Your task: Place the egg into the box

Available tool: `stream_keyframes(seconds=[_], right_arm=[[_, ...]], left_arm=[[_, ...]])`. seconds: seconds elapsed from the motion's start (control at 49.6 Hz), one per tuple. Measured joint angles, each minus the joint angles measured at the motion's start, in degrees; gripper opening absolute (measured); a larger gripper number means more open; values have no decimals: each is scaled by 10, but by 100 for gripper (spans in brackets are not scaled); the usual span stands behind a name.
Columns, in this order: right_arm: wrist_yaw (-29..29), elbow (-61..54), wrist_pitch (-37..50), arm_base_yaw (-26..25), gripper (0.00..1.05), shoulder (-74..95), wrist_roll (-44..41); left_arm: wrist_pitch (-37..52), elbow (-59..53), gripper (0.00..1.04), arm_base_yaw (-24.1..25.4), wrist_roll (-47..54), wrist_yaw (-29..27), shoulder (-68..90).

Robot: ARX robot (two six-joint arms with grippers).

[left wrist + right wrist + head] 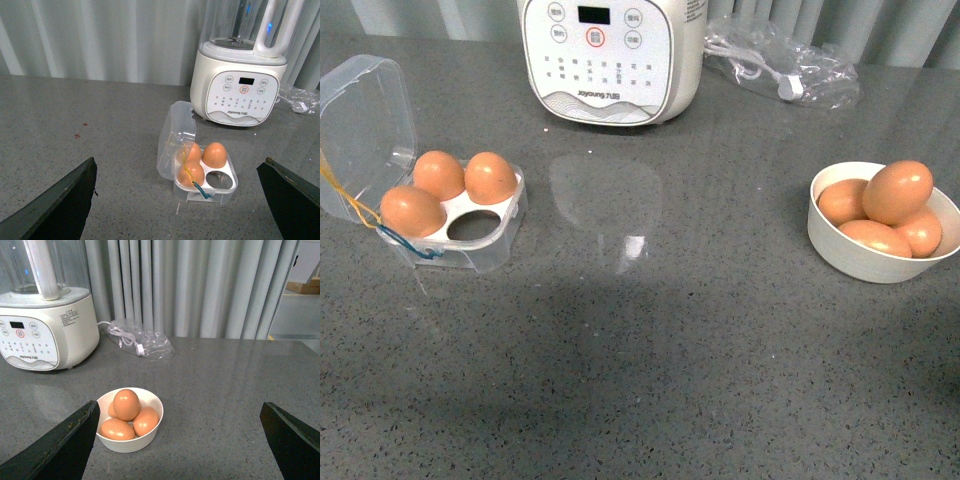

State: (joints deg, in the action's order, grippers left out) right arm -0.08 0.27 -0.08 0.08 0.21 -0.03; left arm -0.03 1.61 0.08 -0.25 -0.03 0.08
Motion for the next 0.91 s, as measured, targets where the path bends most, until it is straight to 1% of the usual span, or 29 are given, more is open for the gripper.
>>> stream_keyframes(seconds=[0.907], right_arm=[[0, 0, 0, 0, 97, 0, 0]], left_arm=[[0, 0, 98, 0, 0, 0, 0]])
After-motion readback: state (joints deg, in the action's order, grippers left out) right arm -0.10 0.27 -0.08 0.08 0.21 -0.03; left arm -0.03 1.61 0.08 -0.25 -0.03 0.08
